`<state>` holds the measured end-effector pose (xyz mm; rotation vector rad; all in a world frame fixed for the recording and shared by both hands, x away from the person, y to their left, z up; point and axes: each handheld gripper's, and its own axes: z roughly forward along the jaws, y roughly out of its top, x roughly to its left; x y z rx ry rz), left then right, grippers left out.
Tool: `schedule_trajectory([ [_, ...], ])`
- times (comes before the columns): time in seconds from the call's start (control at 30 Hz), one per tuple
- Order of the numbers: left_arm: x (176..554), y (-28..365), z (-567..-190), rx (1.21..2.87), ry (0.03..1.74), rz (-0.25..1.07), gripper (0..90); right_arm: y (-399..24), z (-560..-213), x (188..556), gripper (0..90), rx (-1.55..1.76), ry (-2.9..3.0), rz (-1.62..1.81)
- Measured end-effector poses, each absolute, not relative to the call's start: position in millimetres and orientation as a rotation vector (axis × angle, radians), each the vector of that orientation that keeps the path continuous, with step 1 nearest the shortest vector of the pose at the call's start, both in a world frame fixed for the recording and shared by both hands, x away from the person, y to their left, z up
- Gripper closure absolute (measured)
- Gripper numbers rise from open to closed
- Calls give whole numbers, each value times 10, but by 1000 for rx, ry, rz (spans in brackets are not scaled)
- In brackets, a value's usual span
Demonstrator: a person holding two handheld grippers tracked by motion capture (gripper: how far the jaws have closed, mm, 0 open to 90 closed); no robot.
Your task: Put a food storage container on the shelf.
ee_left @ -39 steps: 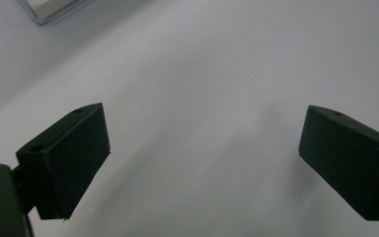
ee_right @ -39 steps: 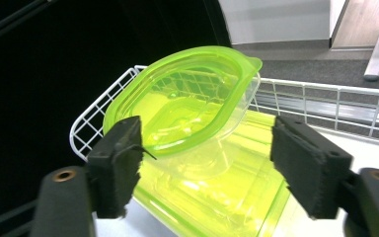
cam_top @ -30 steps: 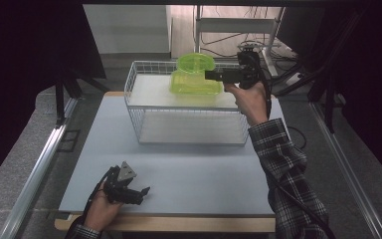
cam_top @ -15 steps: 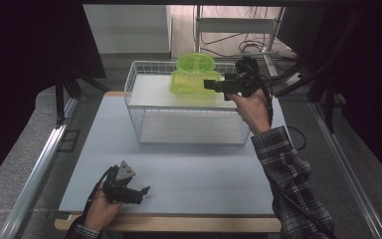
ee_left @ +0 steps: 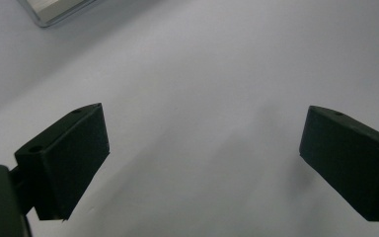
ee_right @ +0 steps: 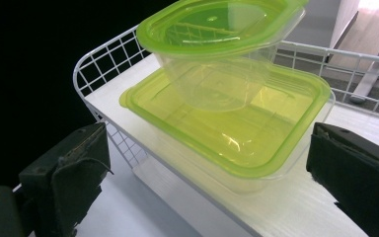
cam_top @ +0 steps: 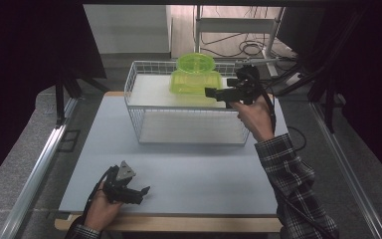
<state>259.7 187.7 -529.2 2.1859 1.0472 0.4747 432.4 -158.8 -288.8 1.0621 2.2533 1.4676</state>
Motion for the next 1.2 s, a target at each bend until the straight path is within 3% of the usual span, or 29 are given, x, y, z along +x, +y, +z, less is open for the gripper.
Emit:
schedule_trajectory([
  [1.2, 2591, 1855, -5309, 2199, 1035, 483, 44, -1541, -3329, 3921, 0, 927, 2342, 1396],
])
